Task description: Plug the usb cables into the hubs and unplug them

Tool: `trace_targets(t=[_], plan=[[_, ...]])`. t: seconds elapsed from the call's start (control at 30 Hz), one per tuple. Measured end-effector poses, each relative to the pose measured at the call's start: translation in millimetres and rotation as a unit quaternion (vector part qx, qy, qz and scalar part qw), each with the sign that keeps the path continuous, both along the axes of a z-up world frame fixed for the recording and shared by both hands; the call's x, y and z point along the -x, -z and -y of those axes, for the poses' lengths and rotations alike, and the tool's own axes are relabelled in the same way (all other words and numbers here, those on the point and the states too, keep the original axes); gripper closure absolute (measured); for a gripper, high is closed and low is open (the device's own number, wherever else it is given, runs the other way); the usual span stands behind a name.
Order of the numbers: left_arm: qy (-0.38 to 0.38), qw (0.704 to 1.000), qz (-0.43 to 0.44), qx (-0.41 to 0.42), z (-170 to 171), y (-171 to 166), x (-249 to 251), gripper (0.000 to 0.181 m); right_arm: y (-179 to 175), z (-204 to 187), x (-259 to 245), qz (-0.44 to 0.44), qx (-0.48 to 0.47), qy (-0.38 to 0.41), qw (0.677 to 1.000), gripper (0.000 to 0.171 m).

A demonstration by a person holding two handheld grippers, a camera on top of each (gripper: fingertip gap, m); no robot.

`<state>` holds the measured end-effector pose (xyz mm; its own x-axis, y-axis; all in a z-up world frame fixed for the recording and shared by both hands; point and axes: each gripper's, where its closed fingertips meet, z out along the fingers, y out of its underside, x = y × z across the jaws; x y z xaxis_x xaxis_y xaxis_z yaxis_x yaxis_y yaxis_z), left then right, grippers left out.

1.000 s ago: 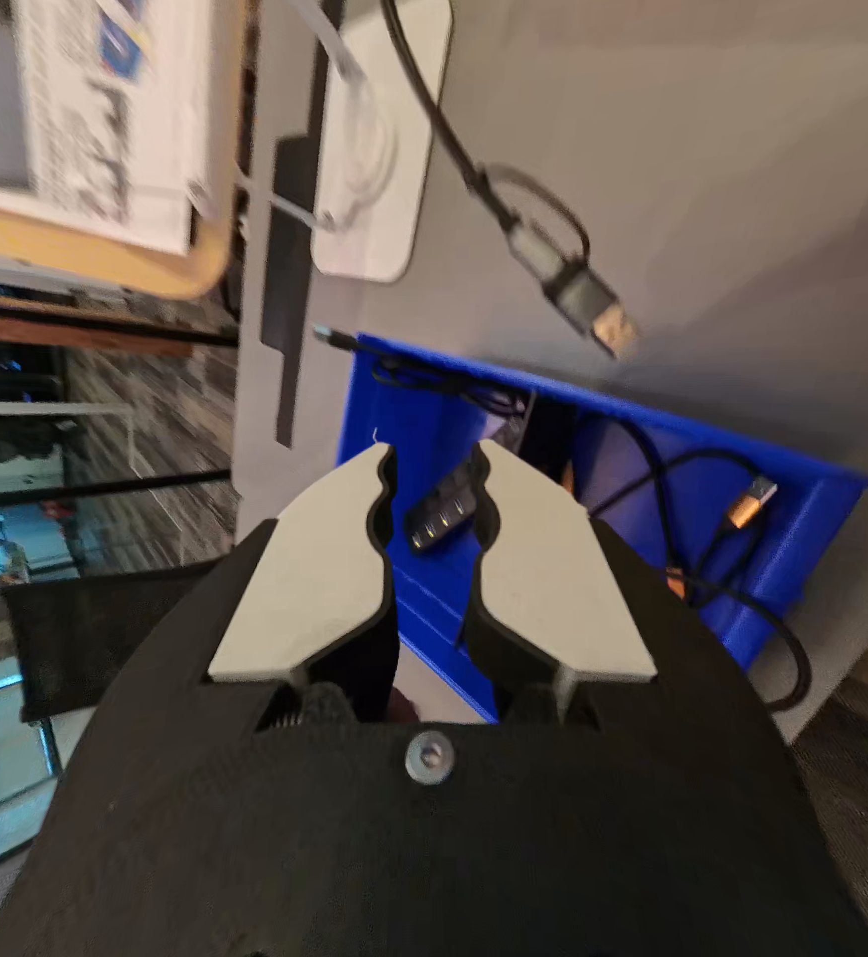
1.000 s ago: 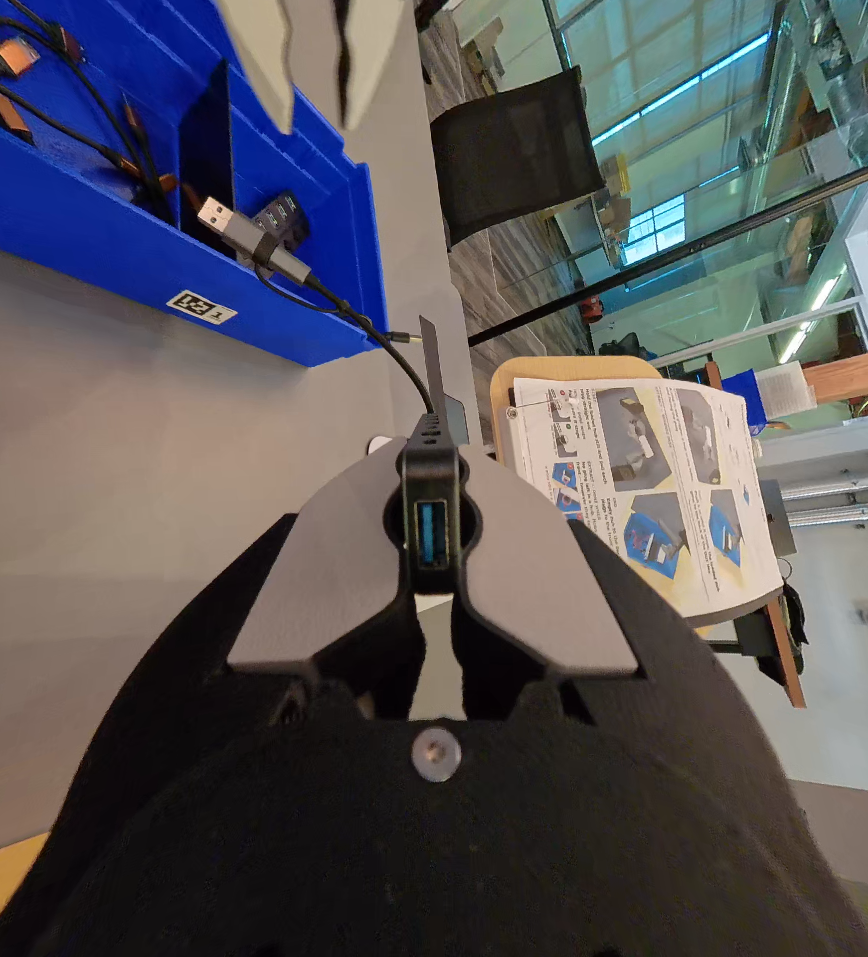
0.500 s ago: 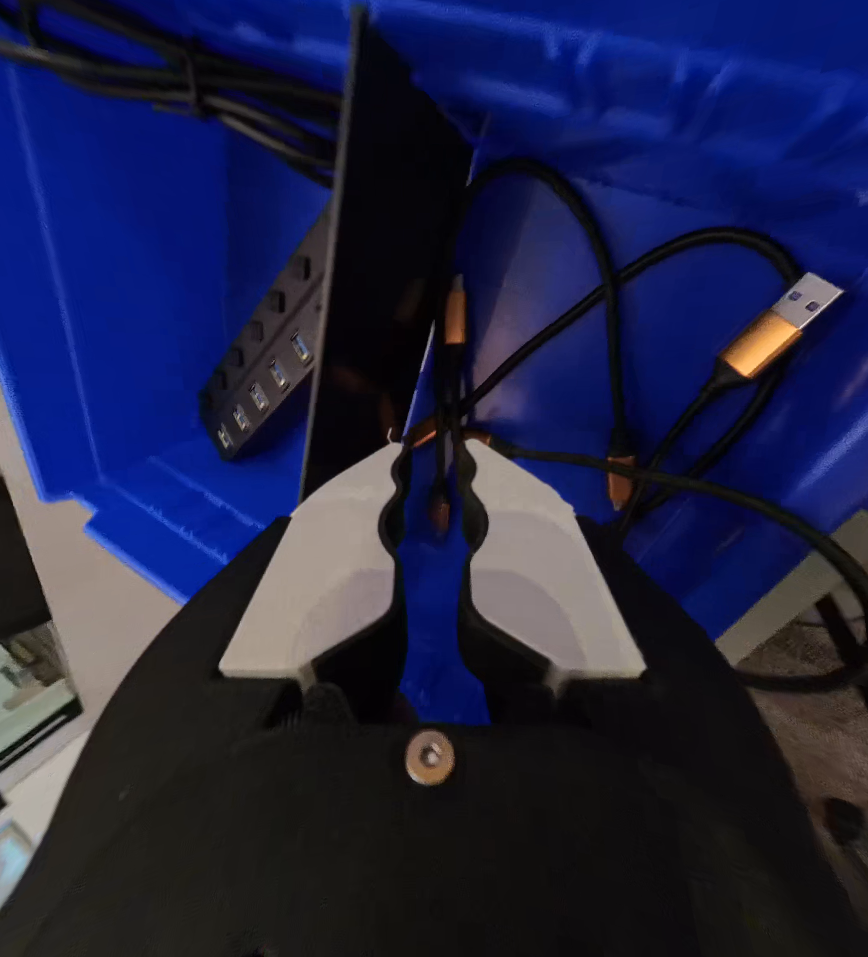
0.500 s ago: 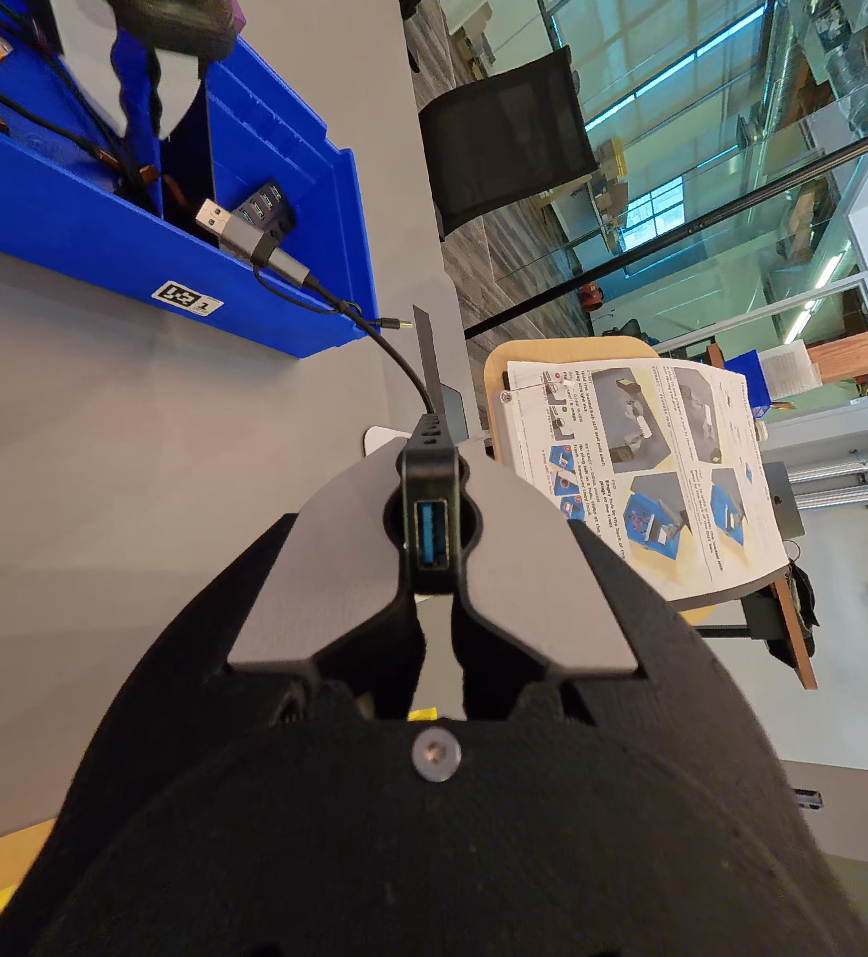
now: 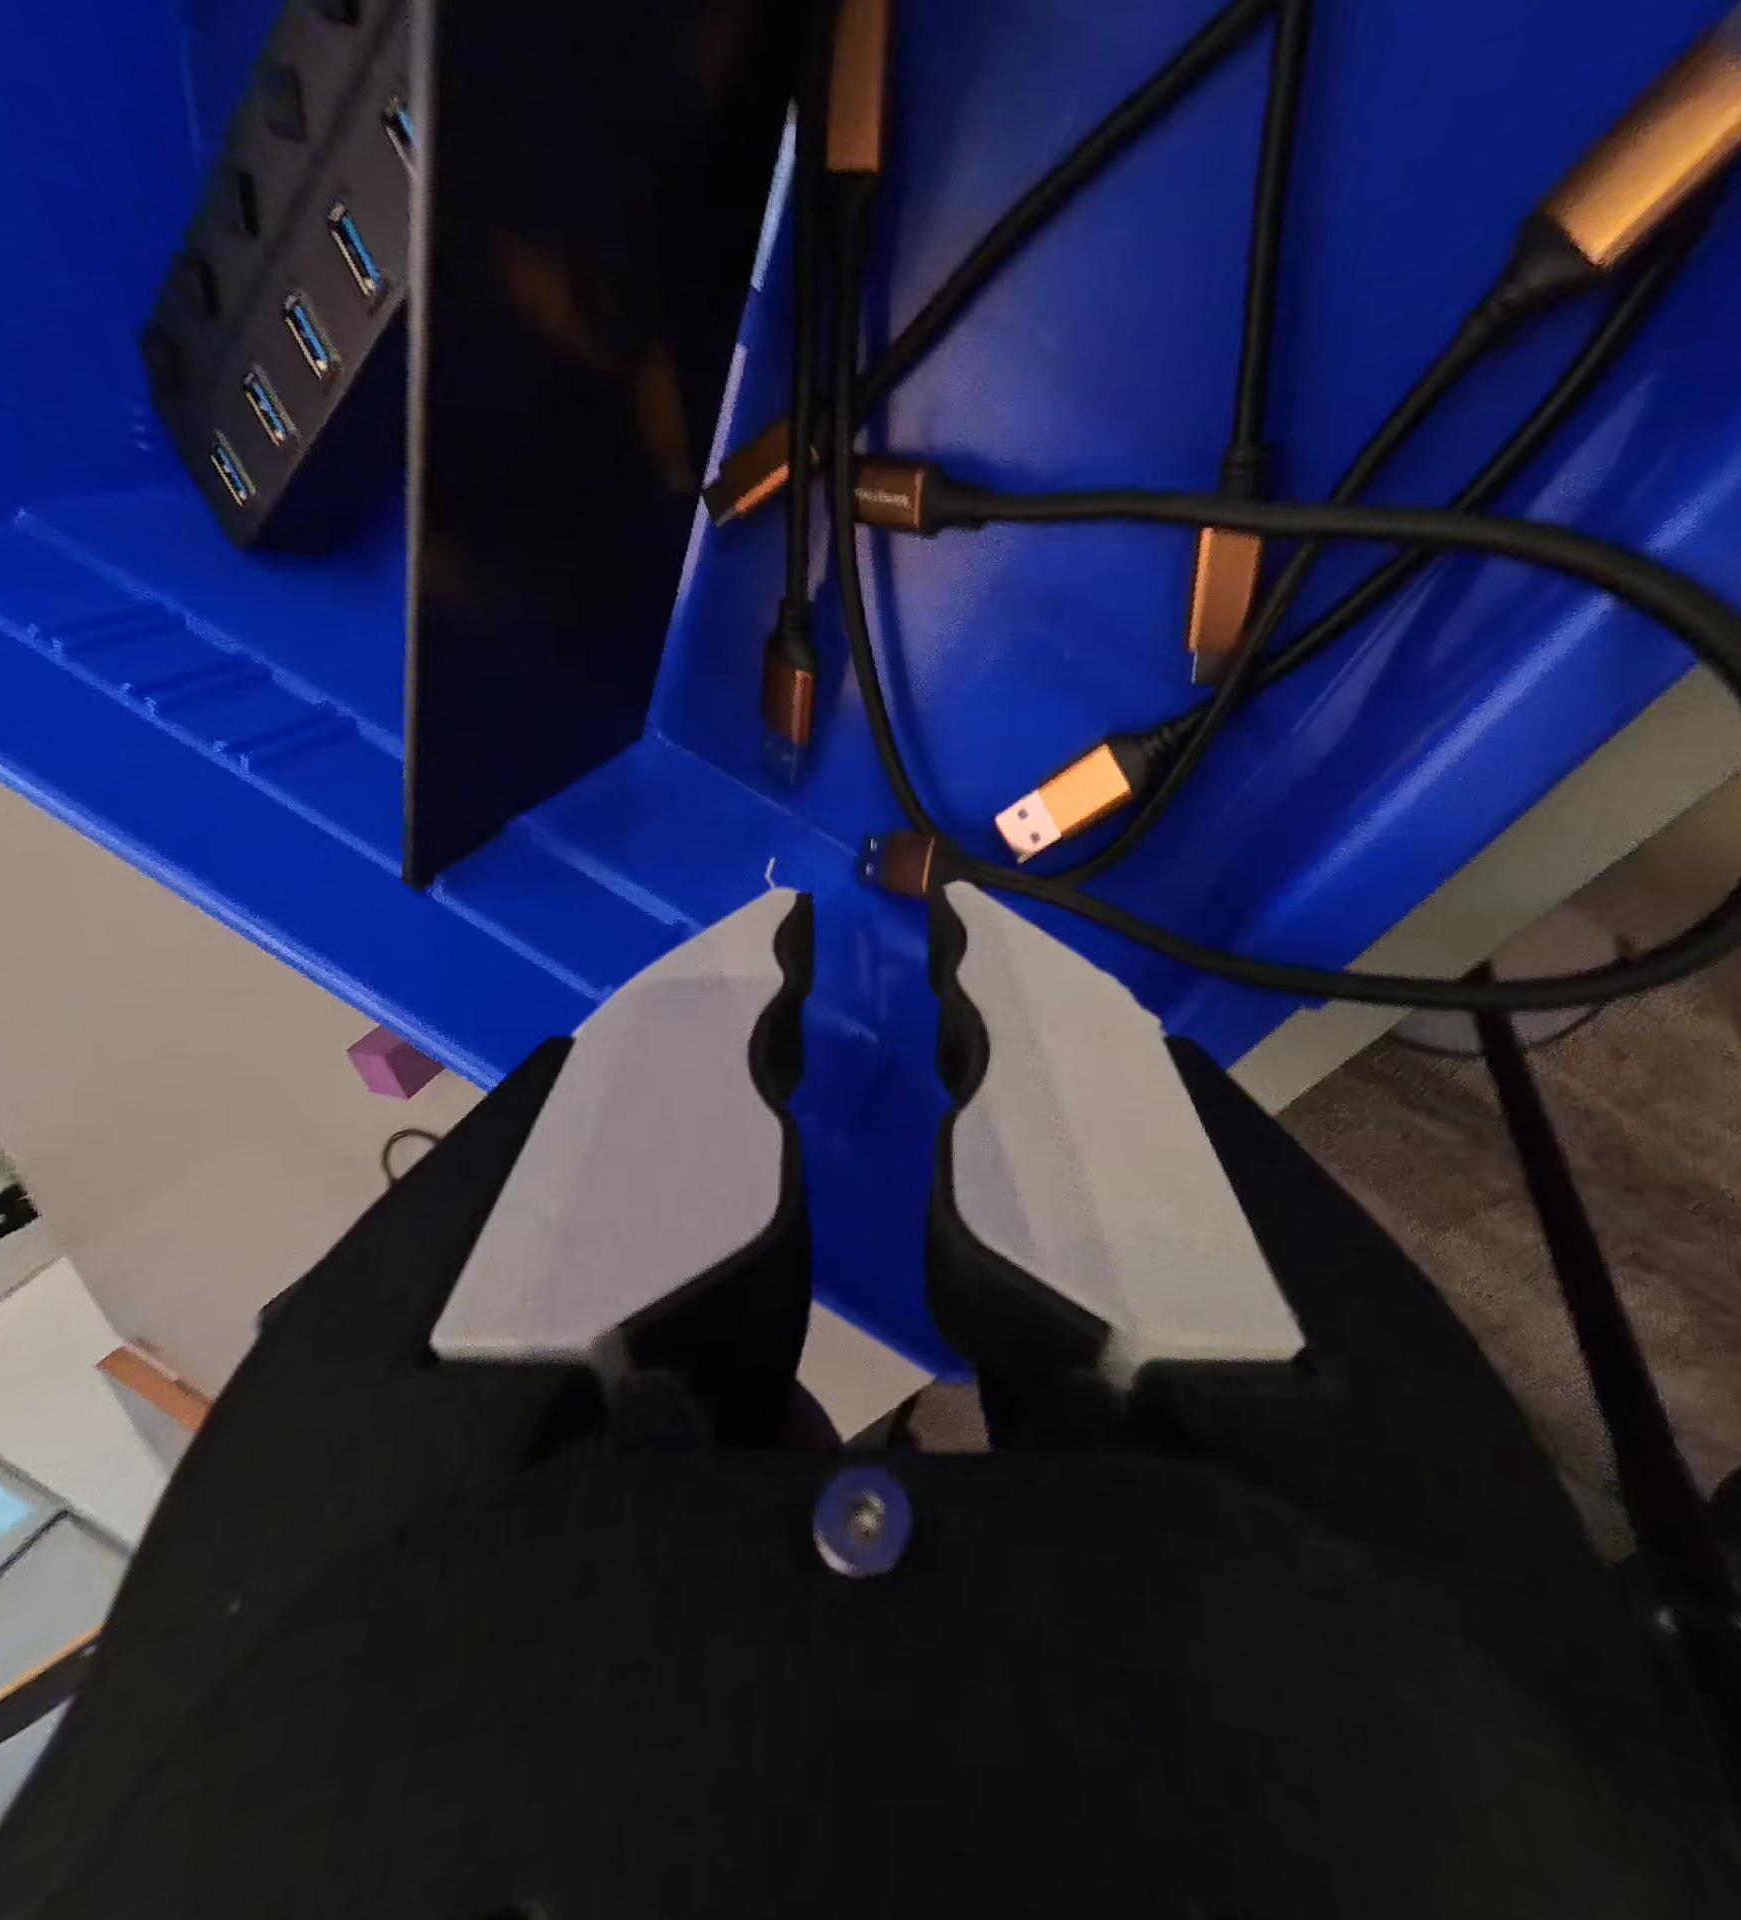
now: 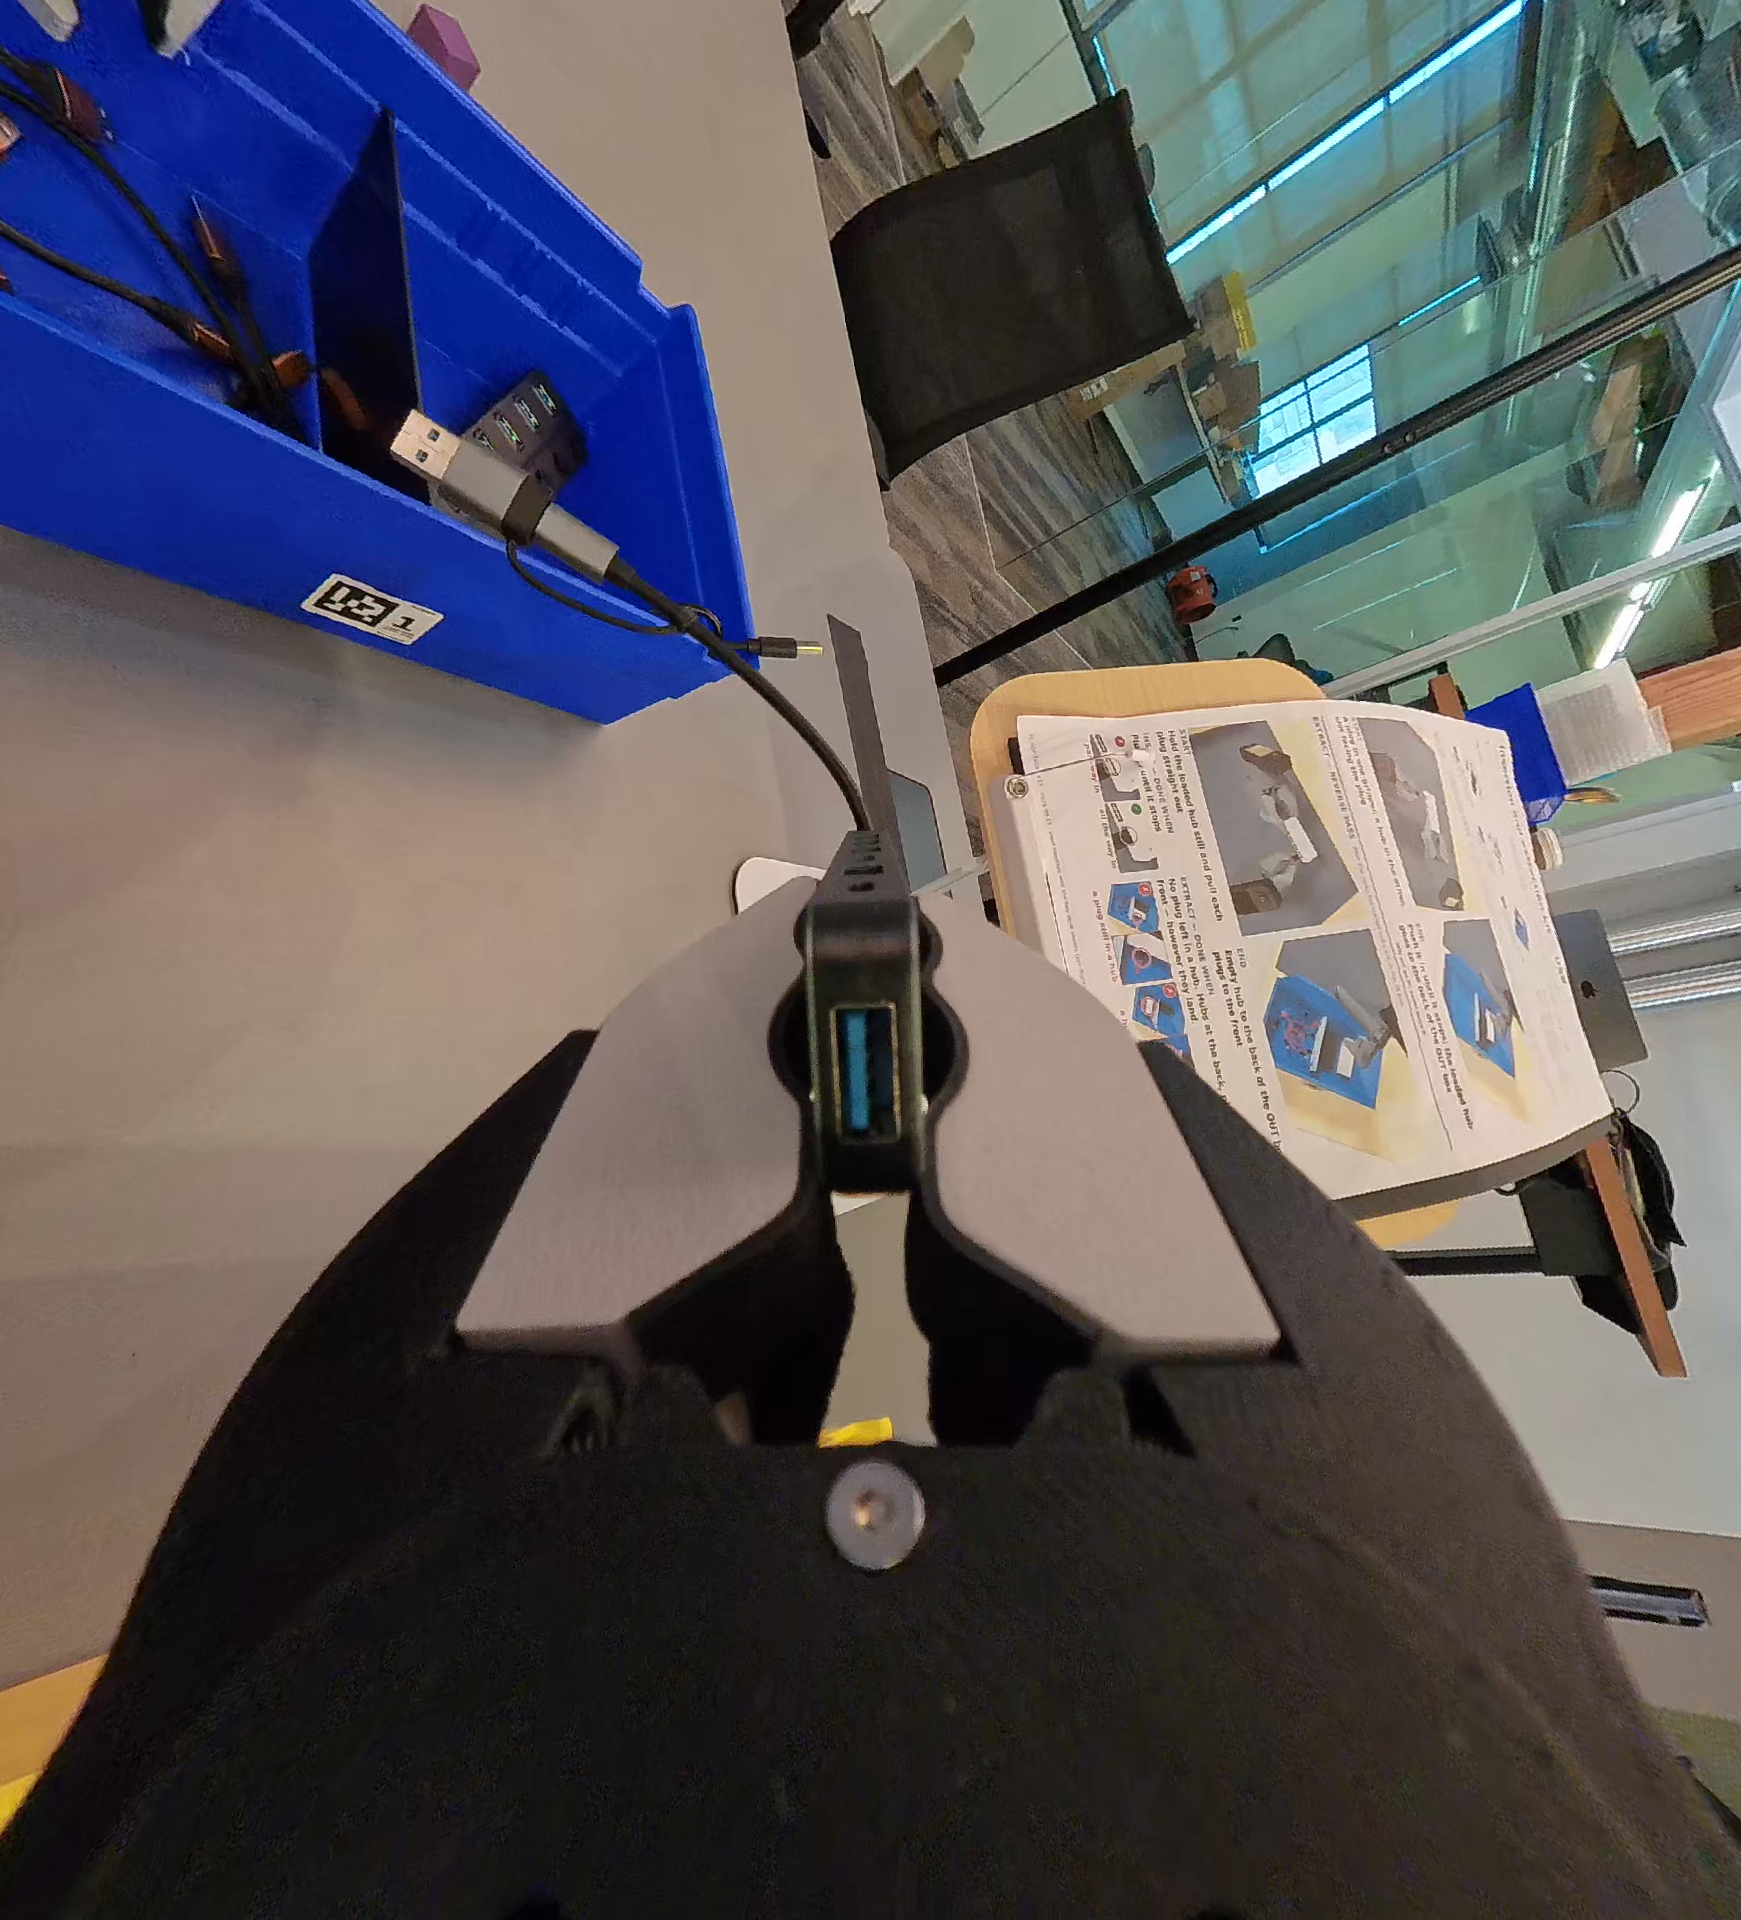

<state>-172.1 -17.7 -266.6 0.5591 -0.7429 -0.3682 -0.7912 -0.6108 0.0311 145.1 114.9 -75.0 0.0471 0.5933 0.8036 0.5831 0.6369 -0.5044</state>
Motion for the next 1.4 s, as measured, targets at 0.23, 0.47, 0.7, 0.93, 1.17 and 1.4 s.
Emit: trace_targets(t=[0.23, 0.47, 0.7, 0.93, 1.17, 1.4], plan=[[0.041, 0.995, -0.078, 0.048, 9.2, 18.6, 14.1, 0.158, 2.1, -0.7, 0.5, -0.002, 0.006, -0.001, 1.0, 0.161], [0.111, 0.982, -0.134, 0.073, 5.1, 40.8, 17.8, 0.16, 0.0, 2.5, 3.4, 0.0, -0.001, -0.002, 1.0, 0.161], [0.13, 0.981, -0.144, -0.017, -14.9, 28.7, 11.9, 0.175, -1.8, 2.3, 2.0, -0.004, 0.001, -0.002, 1.0, 0.161], [0.15, 0.959, -0.08, -0.229, -44.7, -41.8, -13.2, 0.176, 1.0, -1.0, 0.7, -0.012, 0.015, -0.003, 1.0, 0.161], [0.226, 0.873, -0.01, -0.433, -63.6, -153.1, -72.3, 0.176, 6.4, -1.2, 3.3, -0.01, 0.023, -0.007, 1.0, 0.161], [0.316, 0.81, 0.059, -0.49, -57.0, -210.2, -146.4, 0.176, 7.0, -1.9, 1.9, -0.016, 0.032, -0.012, 0.999, 0.161]])
